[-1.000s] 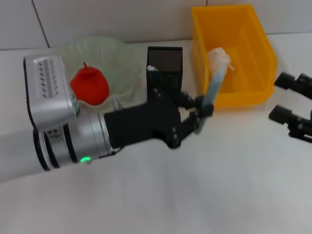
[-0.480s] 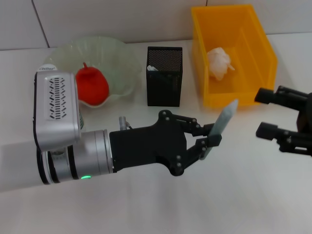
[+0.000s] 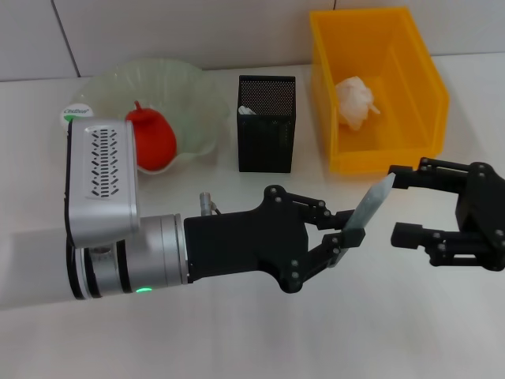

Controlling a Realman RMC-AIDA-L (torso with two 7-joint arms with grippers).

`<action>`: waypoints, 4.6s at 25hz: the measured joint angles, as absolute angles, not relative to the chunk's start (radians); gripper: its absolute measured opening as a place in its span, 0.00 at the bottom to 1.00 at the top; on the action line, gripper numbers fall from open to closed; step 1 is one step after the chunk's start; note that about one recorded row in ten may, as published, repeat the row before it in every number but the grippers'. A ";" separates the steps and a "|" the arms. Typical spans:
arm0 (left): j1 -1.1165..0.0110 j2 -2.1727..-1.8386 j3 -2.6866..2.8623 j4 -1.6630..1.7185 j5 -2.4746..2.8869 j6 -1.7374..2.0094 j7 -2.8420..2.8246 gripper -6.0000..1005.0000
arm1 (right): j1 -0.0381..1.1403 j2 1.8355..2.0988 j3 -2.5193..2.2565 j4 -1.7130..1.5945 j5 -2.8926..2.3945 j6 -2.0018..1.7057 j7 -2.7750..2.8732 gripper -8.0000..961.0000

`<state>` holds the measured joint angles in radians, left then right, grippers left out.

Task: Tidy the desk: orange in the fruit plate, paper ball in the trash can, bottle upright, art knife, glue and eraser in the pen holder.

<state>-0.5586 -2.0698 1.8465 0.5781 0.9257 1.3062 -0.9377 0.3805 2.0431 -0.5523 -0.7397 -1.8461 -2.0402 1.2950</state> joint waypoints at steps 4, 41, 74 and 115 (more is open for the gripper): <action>-0.560 -2.071 1.845 0.578 0.926 1.304 -0.945 0.14 | 0.394 2.044 -0.563 -0.740 -1.855 -2.025 1.295 0.77; -0.559 -2.068 1.845 0.578 0.926 1.313 -0.950 0.15 | 0.438 2.062 -0.594 -0.739 -1.869 -1.977 1.284 0.25; -0.455 -2.057 1.794 0.568 0.927 1.323 -0.908 0.78 | 0.438 2.077 -0.404 -0.729 -1.697 -1.831 1.200 0.16; -0.402 -2.071 1.733 0.501 0.918 1.325 -0.858 0.78 | 0.798 2.080 -0.693 -0.479 -1.553 -1.197 1.168 0.15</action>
<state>-0.4021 -2.0709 1.7333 0.5013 0.9183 1.3253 -0.8579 0.7975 2.0800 -0.6928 -0.4789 -1.5525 -1.1974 1.1679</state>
